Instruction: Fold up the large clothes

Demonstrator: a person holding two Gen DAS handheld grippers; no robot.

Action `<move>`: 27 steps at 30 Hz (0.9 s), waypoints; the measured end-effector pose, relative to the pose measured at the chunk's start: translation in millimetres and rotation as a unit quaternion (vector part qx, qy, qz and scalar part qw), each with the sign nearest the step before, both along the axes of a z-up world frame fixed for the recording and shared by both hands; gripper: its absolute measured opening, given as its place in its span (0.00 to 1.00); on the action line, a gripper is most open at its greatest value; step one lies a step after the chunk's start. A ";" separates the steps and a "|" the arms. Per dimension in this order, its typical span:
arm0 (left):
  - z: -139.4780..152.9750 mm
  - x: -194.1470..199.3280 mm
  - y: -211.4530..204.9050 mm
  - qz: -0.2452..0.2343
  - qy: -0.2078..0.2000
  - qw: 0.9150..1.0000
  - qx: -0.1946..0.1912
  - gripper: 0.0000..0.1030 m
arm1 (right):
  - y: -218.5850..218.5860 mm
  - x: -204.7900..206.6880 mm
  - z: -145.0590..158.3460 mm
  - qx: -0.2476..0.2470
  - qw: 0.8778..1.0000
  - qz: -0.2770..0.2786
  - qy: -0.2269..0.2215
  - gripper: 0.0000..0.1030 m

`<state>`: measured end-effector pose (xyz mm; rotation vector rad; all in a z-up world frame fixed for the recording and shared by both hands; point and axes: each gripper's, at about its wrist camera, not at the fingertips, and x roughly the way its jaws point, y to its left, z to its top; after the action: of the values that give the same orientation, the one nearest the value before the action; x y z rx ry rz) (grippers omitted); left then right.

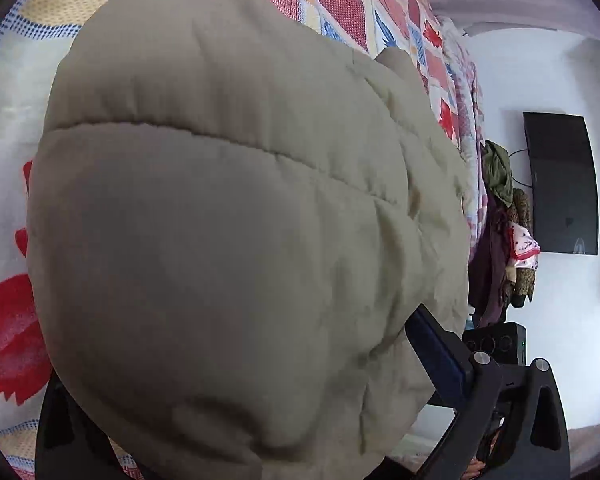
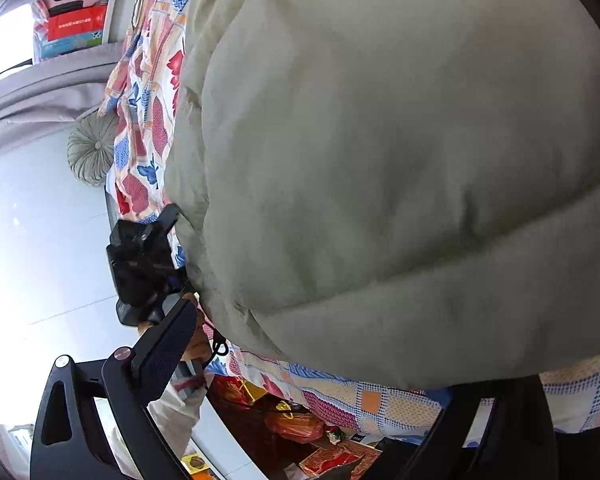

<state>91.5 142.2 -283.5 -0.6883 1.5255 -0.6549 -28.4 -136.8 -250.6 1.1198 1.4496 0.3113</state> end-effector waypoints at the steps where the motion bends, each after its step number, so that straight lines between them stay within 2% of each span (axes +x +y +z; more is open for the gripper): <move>1: 0.8 -0.2 0.9 -0.003 0.002 1.000 0.000 0.72 | 0.1 0.4 1.3 -0.003 1.000 0.004 0.002 0.95; 2: 1.4 -1.3 3.3 -0.004 0.007 1.000 -0.010 0.53 | -0.1 0.2 3.4 -0.007 1.000 0.009 0.002 0.95; 3: 2.8 -4.0 5.3 -0.002 0.010 1.000 -0.022 0.41 | -0.5 0.0 6.7 -0.013 1.000 0.018 0.001 0.96; 5: 9.0 -6.4 4.7 -0.002 0.003 1.000 -0.031 0.34 | -2.8 -0.4 16.0 -0.024 0.999 0.042 -0.001 0.96; 8: 19.0 -9.3 0.9 -0.001 -0.008 1.000 -0.028 0.31 | -10.5 -2.8 32.4 -0.029 0.997 0.075 -0.008 0.96; 12: 26.6 -11.9 -0.5 0.005 -0.010 1.000 -0.022 0.29 | -30.3 3.0 69.6 -0.051 0.992 0.105 -0.053 0.95; 14: 32.2 -14.5 -1.6 0.007 -0.013 1.000 -0.017 0.29 | -44.4 11.0 86.7 -0.094 0.987 0.102 -0.080 0.95; 16: 39.8 -16.1 -3.0 0.009 -0.017 1.000 -0.008 0.29 | -60.6 23.0 97.6 -0.166 0.977 0.091 -0.102 0.92; 17: 45.2 -17.3 -4.3 0.010 -0.019 1.000 -0.004 0.29 | -65.4 30.6 100.0 -0.203 0.969 0.091 -0.108 0.67; 18: 50.5 -18.4 -5.5 0.011 -0.021 1.000 -0.002 0.29 | -69.0 38.9 98.6 -0.245 0.959 0.095 -0.108 0.28; 19: 57.6 -19.3 -7.9 0.013 -0.024 1.000 -0.001 0.27 | -71.5 46.4 95.9 -0.277 0.949 0.100 -0.108 0.18; 22: 82.1 -22.8 -17.4 0.015 -0.032 0.999 -0.006 0.25 | -72.6 64.6 80.9 -0.326 0.929 0.111 -0.139 0.15; 25: 116.0 -25.6 -34.6 0.010 -0.047 0.999 -0.016 0.25 | -65.0 80.4 59.0 -0.343 0.916 0.135 -0.157 0.15; 27: 139.1 -26.9 -51.8 0.004 -0.057 0.998 -0.021 0.25 | -61.1 89.9 43.0 -0.344 0.913 0.147 -0.162 0.14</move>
<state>64.5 90.4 -144.4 -0.6781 1.4071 -0.7110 61.5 -197.9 -207.6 0.2597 1.2706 0.1581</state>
